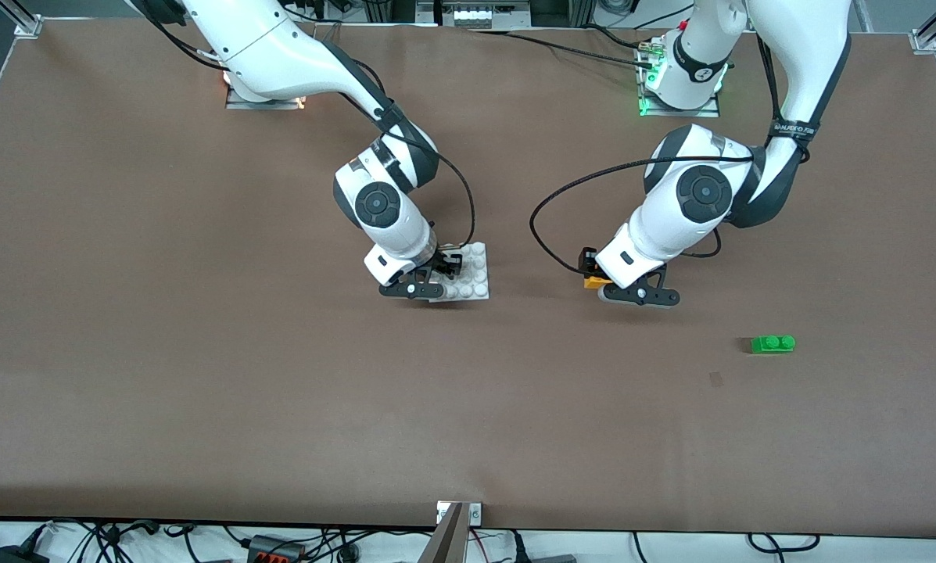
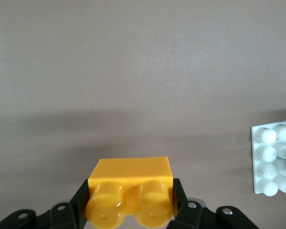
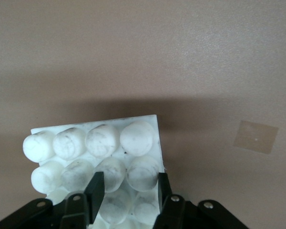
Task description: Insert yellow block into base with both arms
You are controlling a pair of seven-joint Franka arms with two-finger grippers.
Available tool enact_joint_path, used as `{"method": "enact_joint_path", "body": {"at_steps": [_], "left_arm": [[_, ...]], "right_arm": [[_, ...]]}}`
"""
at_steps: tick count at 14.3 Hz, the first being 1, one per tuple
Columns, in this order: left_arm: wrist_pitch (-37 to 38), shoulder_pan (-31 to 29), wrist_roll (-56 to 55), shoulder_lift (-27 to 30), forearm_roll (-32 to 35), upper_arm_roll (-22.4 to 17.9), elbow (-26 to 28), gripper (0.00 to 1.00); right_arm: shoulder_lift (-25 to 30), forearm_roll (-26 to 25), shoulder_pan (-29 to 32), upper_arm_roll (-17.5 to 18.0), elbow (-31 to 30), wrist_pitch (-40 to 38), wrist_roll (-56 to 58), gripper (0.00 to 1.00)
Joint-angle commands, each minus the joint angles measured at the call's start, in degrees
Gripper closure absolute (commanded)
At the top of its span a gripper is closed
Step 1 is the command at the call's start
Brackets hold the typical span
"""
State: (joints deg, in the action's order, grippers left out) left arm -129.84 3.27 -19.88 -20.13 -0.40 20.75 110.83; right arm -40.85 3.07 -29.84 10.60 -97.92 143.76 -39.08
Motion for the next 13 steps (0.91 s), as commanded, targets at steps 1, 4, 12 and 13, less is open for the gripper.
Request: {"method": "enact_joint_path", "body": {"at_steps": [1,4,12,13], "left_arm": [[1.8,-0.4,1.1,0.0,0.6,0.1,-0.6,0.45],[1.8,-0.5,1.0,0.0,0.7,0.1,-0.6,0.45],[1.8,-0.5,1.1,0.0,0.7,0.1,-0.6,0.45],[1.8,-0.5,1.1,0.0,0.7,0.1,-0.6,0.45]], "right_arm": [[-15.6,0.8,-9.0,0.1,15.9,1.9,-7.5,0.49],[-15.6,0.8,-9.6,0.2,15.9,2.0,-8.2,0.49],[-15.7,0.9,-10.4,0.2,16.0,2.0,-8.4,0.49],[-15.7,0.9,-10.3,0.2,16.0,2.0,-8.1,0.47]]}}
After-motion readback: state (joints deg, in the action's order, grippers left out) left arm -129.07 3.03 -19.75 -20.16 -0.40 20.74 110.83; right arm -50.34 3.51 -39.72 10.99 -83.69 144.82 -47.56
